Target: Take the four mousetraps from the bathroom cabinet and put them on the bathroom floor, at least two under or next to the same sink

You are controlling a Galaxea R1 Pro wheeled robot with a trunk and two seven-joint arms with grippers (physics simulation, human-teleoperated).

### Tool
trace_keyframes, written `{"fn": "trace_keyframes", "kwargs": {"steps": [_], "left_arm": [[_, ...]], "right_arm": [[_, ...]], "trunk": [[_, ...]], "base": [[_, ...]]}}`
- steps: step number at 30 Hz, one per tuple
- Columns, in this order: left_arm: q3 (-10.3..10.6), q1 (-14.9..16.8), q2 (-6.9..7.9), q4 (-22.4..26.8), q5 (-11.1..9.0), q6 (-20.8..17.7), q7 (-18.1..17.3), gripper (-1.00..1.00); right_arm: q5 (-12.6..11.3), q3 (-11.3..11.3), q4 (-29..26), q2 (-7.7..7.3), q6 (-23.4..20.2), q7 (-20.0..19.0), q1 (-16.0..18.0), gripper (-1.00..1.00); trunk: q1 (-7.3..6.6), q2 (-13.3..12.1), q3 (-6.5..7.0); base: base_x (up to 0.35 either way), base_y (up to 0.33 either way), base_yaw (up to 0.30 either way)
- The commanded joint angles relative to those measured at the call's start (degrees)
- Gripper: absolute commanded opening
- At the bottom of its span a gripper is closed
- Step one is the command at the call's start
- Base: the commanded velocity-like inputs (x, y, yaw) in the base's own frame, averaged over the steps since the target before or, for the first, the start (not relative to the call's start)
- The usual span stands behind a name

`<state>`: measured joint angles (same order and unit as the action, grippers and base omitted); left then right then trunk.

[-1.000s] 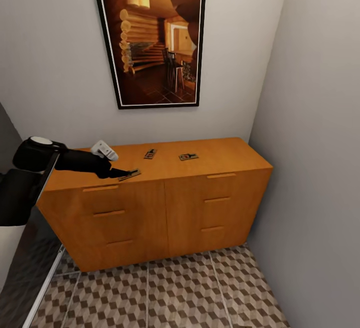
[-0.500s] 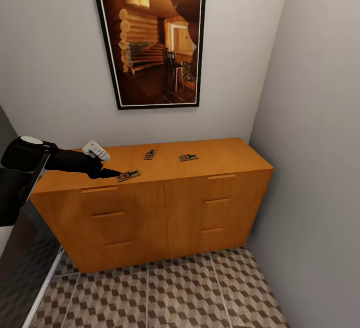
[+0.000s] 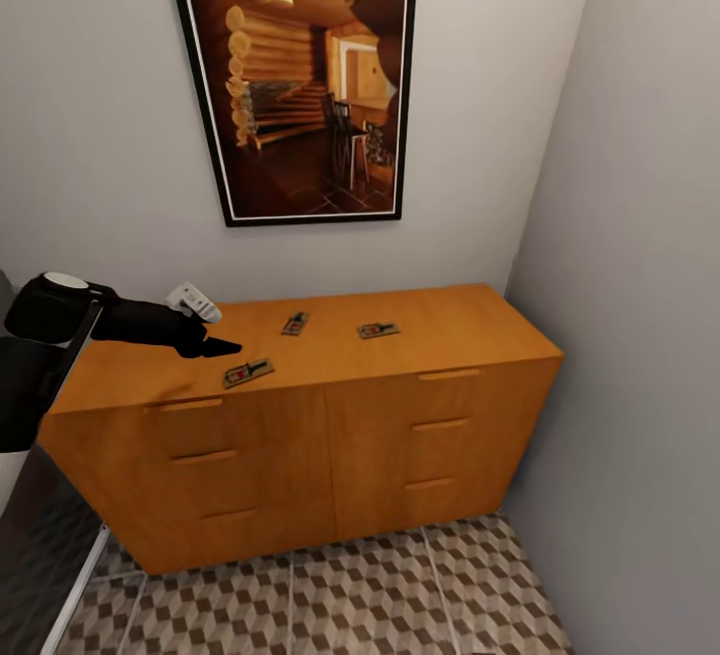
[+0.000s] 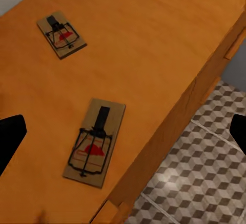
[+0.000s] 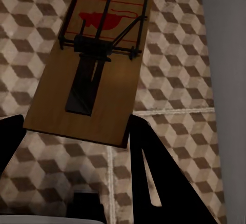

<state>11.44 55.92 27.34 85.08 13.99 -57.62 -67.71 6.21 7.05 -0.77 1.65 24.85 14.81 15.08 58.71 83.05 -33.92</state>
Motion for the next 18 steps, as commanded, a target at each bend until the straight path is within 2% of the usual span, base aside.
{"fn": "trace_keyframes", "kwargs": {"steps": [1, 7, 18], "left_arm": [[0.08, 0.07, -0.04, 0.03, 0.6, -0.4, -0.58, 1.0], [0.28, 0.07, -0.17, -0.65, 0.6, -0.25, -0.58, 1.0], [0.6, 0.07, -0.18, -2.53, 0.6, -0.06, -0.5, 1.0]], "right_arm": [[0.39, 0.24, 0.06, 0.02, 0.02, 0.33, 0.04, -1.0], [0.39, 0.24, 0.06, 0.02, -0.26, 0.23, 0.02, -1.0], [0.39, 0.24, 0.06, -0.06, -2.51, 0.06, 0.02, -1.0]], "trunk": [[0.02, 0.03, -0.06], [0.02, 0.03, -0.06], [0.02, 0.03, -0.06]], "base": [[0.233, 0.0, 0.0], [0.176, 0.0, 0.0], [0.022, 0.0, 0.0]]}}
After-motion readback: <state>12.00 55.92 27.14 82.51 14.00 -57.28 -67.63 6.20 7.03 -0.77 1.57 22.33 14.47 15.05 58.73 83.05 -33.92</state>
